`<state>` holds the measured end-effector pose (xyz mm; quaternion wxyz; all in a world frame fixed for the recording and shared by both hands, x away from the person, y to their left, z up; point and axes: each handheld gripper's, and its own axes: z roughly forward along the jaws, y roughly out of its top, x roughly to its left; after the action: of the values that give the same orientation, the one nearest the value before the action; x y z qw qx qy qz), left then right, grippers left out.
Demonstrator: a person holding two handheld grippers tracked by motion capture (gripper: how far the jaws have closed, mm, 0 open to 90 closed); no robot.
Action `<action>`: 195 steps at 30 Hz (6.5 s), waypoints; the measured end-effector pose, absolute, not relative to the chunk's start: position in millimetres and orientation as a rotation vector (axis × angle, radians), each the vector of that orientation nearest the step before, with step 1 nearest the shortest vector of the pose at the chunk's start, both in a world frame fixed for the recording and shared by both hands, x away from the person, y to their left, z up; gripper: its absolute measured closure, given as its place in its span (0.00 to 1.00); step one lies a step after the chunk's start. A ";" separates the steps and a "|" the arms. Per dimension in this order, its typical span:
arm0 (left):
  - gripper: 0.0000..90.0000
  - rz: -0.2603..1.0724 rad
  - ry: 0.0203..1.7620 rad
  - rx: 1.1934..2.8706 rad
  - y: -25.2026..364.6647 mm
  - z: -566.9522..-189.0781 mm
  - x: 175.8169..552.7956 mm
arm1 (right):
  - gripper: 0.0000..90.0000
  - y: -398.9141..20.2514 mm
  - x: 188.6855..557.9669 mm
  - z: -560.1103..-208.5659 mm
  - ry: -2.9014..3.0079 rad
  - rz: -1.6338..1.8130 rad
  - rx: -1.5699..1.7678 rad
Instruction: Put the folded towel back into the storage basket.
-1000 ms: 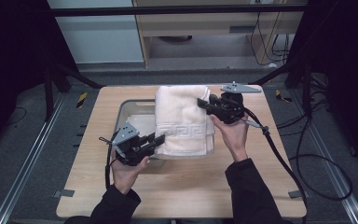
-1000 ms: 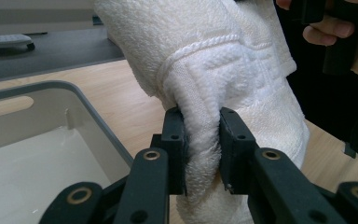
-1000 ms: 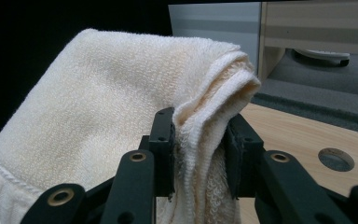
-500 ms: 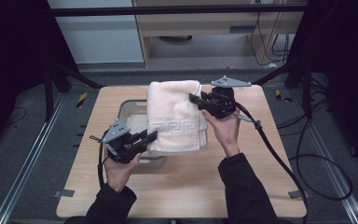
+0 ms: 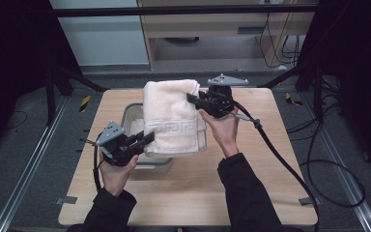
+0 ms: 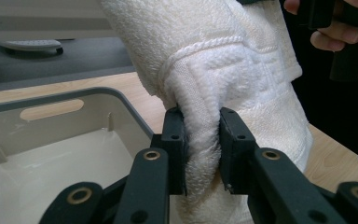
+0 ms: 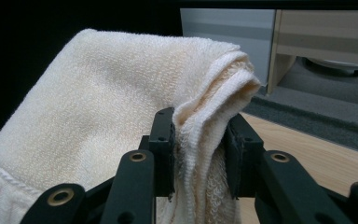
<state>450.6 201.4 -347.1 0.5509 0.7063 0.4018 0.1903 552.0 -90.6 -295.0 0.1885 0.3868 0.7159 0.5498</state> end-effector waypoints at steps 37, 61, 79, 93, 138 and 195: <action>0.82 0.494 1.042 1.613 255.0 -345.8 455.0 | 0.75 -28.8 576.3 -293.4 2.076 1.561 1.043; 0.82 0.517 1.123 1.614 280.4 -355.9 463.2 | 0.75 1.7 592.1 -311.4 2.105 1.584 1.060; 0.82 0.518 1.184 1.658 284.6 -375.3 476.2 | 0.75 13.3 606.5 -337.3 2.141 1.534 1.088; 0.82 0.519 1.223 1.700 283.5 -390.5 484.4 | 0.75 20.2 610.9 -353.3 2.163 1.460 1.103; 0.82 0.477 1.300 1.847 275.2 -421.9 496.2 | 0.74 22.7 611.4 -404.5 2.221 1.340 1.163; 0.43 0.656 1.174 1.750 287.5 -403.1 475.0 | 0.25 -67.5 571.1 -383.6 2.100 1.388 1.062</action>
<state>475.0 287.5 -403.1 0.4506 0.7078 0.4749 0.2656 571.1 -67.5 -383.6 0.2030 0.3806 0.7526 0.4975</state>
